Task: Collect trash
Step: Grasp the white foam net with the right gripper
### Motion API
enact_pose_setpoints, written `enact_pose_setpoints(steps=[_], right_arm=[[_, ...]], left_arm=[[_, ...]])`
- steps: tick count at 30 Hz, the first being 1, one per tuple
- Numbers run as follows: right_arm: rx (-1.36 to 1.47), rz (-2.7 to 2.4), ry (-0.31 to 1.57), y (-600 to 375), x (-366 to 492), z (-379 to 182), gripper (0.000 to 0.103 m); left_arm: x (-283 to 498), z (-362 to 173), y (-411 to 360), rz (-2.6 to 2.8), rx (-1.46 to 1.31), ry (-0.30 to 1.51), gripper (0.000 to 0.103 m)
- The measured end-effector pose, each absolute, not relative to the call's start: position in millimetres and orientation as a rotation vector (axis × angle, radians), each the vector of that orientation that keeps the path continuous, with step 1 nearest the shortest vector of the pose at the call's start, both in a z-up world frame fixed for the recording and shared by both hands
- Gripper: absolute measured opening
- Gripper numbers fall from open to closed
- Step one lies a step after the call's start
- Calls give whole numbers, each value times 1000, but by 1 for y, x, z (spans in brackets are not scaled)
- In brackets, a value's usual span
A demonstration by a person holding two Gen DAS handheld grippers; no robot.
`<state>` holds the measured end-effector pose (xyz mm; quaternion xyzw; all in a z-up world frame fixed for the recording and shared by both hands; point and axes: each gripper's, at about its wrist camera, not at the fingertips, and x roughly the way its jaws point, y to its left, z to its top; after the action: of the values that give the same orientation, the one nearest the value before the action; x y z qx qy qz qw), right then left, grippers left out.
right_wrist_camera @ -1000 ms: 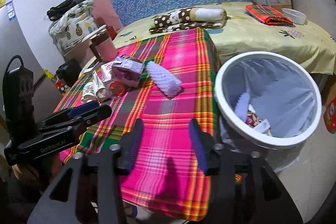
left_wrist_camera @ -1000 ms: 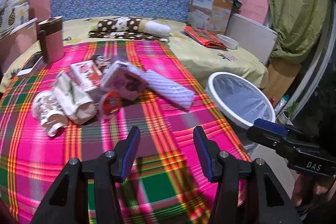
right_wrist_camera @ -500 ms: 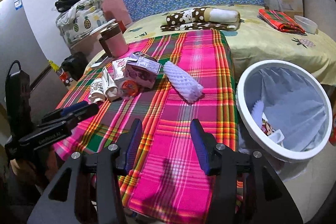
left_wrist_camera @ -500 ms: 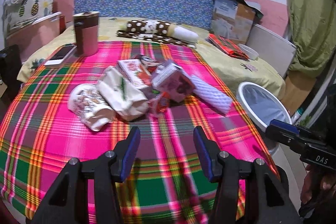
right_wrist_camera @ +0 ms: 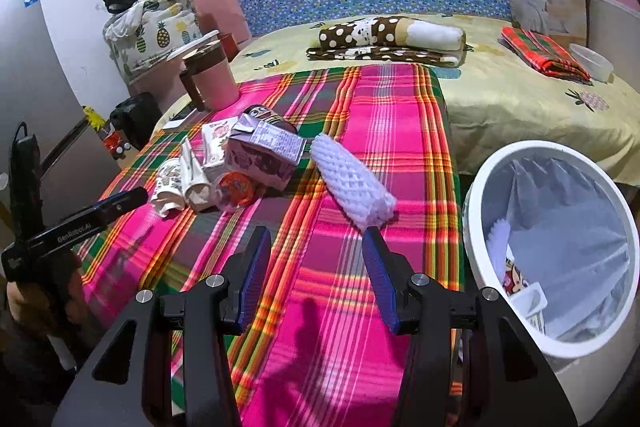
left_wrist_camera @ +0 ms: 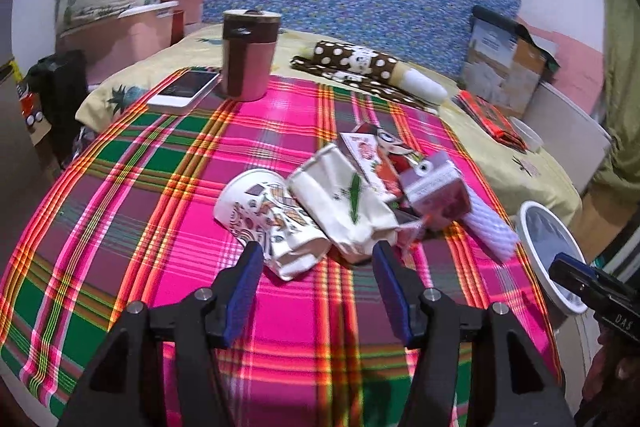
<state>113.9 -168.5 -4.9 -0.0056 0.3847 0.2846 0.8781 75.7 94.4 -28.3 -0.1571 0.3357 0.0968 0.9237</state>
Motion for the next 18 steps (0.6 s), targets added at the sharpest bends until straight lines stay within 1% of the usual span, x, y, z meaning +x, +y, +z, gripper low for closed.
enact_pose_setpoints(steps=[9, 12, 18], right_arm=[[-41, 576, 808, -163, 139, -12, 50], [-56, 570, 809, -161, 148, -16, 58], [-101, 562, 821, -154, 163, -23, 58]], left_arm=[[99, -47, 118, 259, -406, 725, 63], [107, -53, 122, 280, -424, 738, 64], [118, -63, 129, 306, -441, 757, 65]])
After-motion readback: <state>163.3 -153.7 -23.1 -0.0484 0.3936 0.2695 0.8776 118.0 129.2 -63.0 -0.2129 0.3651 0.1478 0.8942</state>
